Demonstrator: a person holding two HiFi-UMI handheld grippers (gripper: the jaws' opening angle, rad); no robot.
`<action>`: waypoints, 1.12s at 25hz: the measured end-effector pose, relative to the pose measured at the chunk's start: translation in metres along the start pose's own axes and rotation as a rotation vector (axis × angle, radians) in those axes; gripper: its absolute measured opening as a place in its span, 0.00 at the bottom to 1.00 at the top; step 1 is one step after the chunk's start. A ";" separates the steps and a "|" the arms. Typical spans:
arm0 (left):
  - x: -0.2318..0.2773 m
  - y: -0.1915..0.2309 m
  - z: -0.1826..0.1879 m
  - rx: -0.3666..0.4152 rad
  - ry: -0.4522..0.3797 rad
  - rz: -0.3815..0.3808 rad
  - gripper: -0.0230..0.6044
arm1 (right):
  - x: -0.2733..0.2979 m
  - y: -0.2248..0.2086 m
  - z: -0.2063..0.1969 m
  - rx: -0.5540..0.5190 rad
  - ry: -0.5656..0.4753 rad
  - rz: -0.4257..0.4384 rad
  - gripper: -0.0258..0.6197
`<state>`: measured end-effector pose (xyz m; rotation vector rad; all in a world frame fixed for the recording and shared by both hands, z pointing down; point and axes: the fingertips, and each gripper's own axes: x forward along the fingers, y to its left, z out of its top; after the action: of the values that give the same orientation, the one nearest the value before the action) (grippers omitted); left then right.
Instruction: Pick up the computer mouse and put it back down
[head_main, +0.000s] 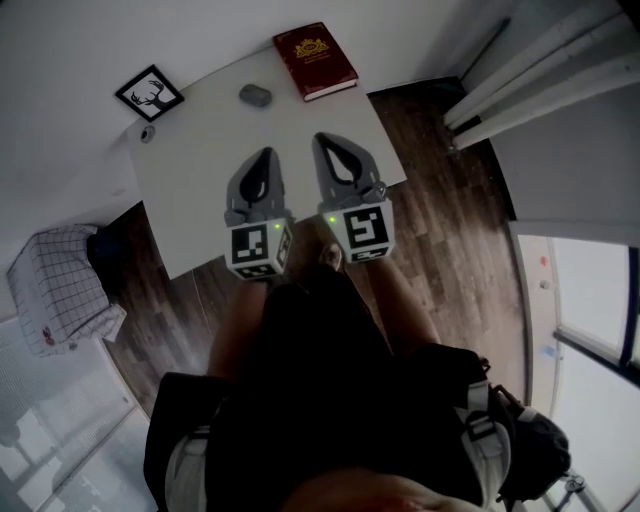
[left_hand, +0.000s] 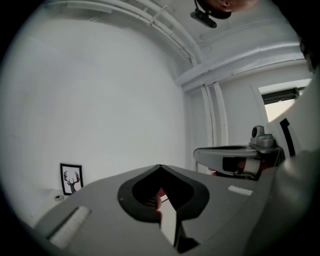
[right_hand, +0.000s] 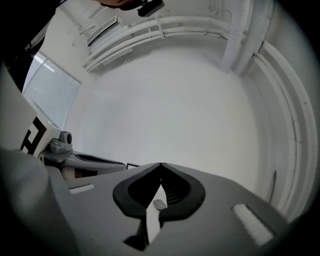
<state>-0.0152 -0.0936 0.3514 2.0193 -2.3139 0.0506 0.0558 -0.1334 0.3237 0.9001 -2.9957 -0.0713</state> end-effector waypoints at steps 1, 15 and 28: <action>-0.004 -0.002 0.001 -0.001 -0.004 -0.008 0.04 | -0.003 0.002 0.001 -0.010 0.007 -0.002 0.06; -0.109 0.006 0.047 0.078 -0.102 -0.023 0.04 | -0.066 0.086 0.041 -0.049 -0.032 -0.048 0.06; -0.175 -0.003 0.067 0.016 -0.163 -0.045 0.04 | -0.112 0.129 0.078 -0.093 -0.078 -0.056 0.06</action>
<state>0.0088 0.0744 0.2711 2.1577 -2.3666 -0.1018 0.0765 0.0389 0.2523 0.9938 -3.0084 -0.2509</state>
